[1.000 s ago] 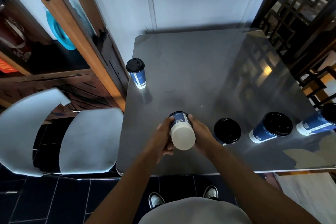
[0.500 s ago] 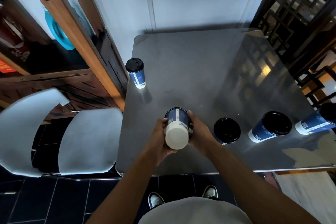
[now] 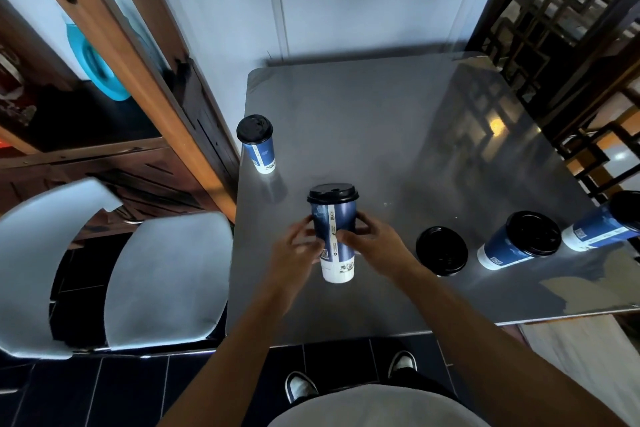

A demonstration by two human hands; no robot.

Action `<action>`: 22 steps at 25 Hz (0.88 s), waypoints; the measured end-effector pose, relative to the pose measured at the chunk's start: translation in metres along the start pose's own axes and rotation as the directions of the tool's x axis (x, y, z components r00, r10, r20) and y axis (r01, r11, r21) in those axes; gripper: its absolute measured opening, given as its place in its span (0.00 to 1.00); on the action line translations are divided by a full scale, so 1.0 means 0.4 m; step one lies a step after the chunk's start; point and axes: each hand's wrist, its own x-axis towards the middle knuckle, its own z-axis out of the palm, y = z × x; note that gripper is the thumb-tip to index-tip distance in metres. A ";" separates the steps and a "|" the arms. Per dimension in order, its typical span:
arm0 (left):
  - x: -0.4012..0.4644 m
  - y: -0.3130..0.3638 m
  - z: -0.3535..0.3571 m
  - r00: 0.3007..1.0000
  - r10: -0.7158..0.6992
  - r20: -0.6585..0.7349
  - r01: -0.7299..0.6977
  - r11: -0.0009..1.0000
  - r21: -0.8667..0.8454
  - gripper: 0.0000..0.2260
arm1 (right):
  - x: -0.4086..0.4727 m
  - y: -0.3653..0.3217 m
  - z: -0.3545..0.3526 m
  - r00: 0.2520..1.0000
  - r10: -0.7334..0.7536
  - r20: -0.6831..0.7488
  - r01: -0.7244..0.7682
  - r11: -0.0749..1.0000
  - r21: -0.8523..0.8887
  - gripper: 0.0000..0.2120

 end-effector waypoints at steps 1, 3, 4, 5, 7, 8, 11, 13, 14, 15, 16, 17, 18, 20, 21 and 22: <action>0.008 -0.002 -0.012 0.999 0.044 0.004 -0.044 0.998 0.048 0.26 | 0.005 -0.008 0.003 1.000 0.017 0.023 -0.016 0.999 -0.042 0.30; 0.027 -0.008 -0.034 0.993 0.113 0.035 -0.116 0.985 0.129 0.28 | 0.011 -0.020 0.010 0.999 0.029 0.040 -0.024 0.992 -0.123 0.31; 0.041 -0.012 -0.040 0.990 0.135 0.048 -0.140 0.980 0.143 0.27 | 0.015 -0.025 0.014 1.000 0.020 0.022 -0.016 0.982 -0.186 0.30; 0.053 -0.013 -0.040 0.987 0.154 0.049 -0.159 0.976 0.149 0.27 | 0.018 -0.031 0.017 1.000 0.010 0.000 -0.009 0.967 -0.255 0.28; 0.087 -0.016 -0.035 0.979 0.199 0.045 -0.204 0.961 0.184 0.29 | 0.035 -0.047 0.022 0.999 0.005 -0.036 -0.016 0.942 -0.334 0.23; 0.106 -0.019 -0.031 0.973 0.225 0.054 -0.232 0.950 0.208 0.30 | 0.049 -0.053 0.022 0.999 0.008 -0.045 -0.023 0.938 -0.346 0.22; 0.180 -0.016 -0.017 0.965 0.254 0.066 -0.262 0.941 0.215 0.31 | 0.120 -0.071 -0.004 0.998 0.015 -0.057 -0.036 0.919 -0.392 0.26; 0.242 -0.001 0.005 0.964 0.264 0.037 -0.266 0.943 0.199 0.27 | 0.191 -0.077 -0.034 0.998 0.006 -0.054 -0.029 0.903 -0.429 0.28; 0.270 0.008 0.018 0.965 0.262 0.017 -0.261 0.950 0.172 0.25 | 0.226 -0.082 -0.048 0.999 -0.002 -0.051 -0.020 0.900 -0.436 0.29; 0.296 0.018 0.033 0.968 0.250 -0.005 -0.247 0.960 0.133 0.25 | 0.258 -0.087 -0.062 0.999 -0.010 -0.047 -0.011 0.902 -0.431 0.30; 0.328 0.030 0.050 0.972 0.232 -0.030 -0.228 0.969 0.099 0.25 | 0.296 -0.093 -0.076 0.999 -0.021 -0.041 0.002 0.908 -0.419 0.30; 0.361 0.042 0.067 0.975 0.217 -0.048 -0.213 0.974 0.077 0.25 | 0.334 -0.097 -0.088 0.998 -0.039 -0.041 0.019 0.911 -0.413 0.30; 0.397 0.054 0.083 0.976 0.209 -0.060 -0.206 0.977 0.059 0.24 | 0.374 -0.100 -0.100 0.997 -0.068 -0.046 0.043 0.909 -0.414 0.30; 0.477 0.074 0.111 0.978 0.190 -0.086 -0.189 0.982 0.022 0.23 | 0.458 -0.107 -0.122 0.992 -0.110 -0.054 0.078 0.910 -0.408 0.28; 0.516 0.078 0.122 0.979 0.178 -0.104 -0.178 0.984 0.010 0.23 | 0.502 -0.112 -0.131 0.993 -0.111 -0.050 0.083 0.916 -0.392 0.29; 0.549 0.079 0.128 0.978 0.170 -0.117 -0.170 0.985 0.005 0.23 | 0.540 -0.117 -0.138 0.993 -0.110 -0.040 0.088 0.925 -0.369 0.30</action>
